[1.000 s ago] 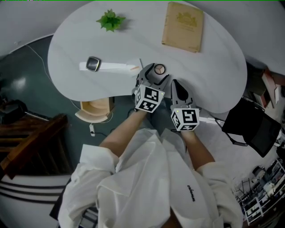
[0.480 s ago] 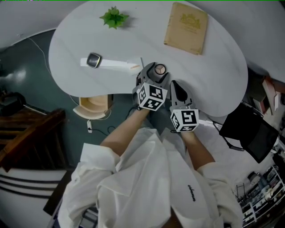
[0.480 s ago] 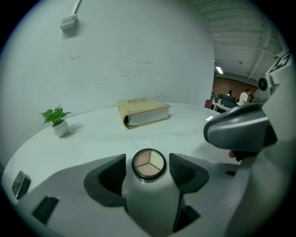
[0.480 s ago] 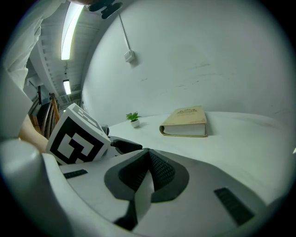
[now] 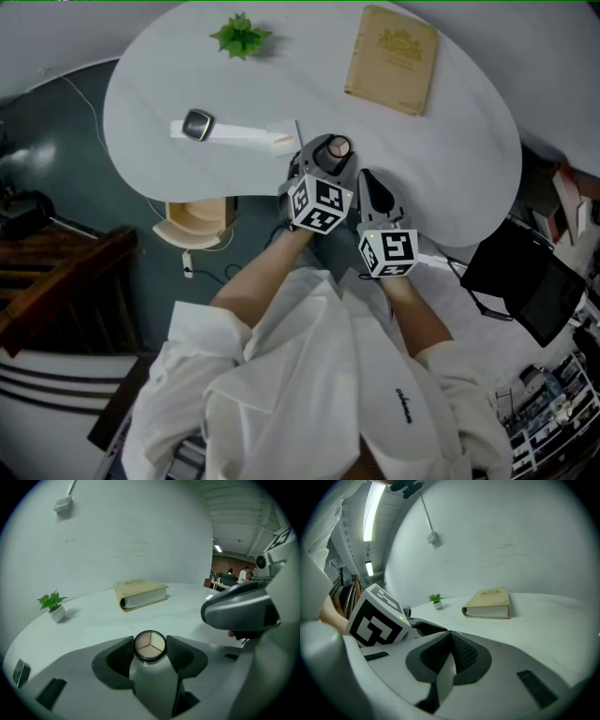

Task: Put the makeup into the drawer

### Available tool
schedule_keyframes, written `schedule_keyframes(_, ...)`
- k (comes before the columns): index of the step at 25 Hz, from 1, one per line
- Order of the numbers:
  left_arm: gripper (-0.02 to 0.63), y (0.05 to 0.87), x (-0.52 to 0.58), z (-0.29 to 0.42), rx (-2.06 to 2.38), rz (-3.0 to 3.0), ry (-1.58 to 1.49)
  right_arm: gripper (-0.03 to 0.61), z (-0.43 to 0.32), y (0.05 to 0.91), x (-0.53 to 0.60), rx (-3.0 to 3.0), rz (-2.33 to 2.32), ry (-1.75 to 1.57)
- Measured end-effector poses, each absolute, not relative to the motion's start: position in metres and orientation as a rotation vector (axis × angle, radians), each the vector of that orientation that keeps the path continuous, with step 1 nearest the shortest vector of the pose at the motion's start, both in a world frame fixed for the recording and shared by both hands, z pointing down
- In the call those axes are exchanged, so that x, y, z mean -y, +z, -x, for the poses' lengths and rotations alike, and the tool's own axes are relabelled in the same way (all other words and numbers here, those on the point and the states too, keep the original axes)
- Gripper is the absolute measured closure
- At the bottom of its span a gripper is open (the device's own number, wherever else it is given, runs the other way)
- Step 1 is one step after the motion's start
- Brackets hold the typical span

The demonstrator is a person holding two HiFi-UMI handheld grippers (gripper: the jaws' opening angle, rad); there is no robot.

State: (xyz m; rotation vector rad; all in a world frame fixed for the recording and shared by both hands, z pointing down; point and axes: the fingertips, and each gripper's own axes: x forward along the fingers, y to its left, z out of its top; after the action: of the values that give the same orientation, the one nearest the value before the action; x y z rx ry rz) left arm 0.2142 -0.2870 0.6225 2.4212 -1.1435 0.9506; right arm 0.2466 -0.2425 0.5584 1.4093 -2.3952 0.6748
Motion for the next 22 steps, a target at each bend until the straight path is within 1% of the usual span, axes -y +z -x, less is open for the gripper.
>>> schedule_keyframes(5, 0.387, 0.622, 0.286, -0.215, 1.141, -2.421, 0.942, 0.561, -0.247, 0.558, 0.242, 2.405, -1.388, 0.672)
schedule_keyframes(13, 0.387, 0.600, 0.278, -0.206, 1.165, -2.432, 0.837, 0.561, -0.231, 0.556, 0.239, 2.415, -1.345, 0.653)
schedule_keyframes(18, 0.387, 0.584, 0.268, -0.180, 1.200, -2.419, 0.790, 0.561, -0.210, 0.551, 0.235, 2.412, -1.333, 0.641)
schedule_keyframes(22, 0.387, 0.574, 0.258, -0.143, 1.248, -2.381, 0.754, 0.561, -0.180, 0.549, 0.227, 2.409, -1.305, 0.643)
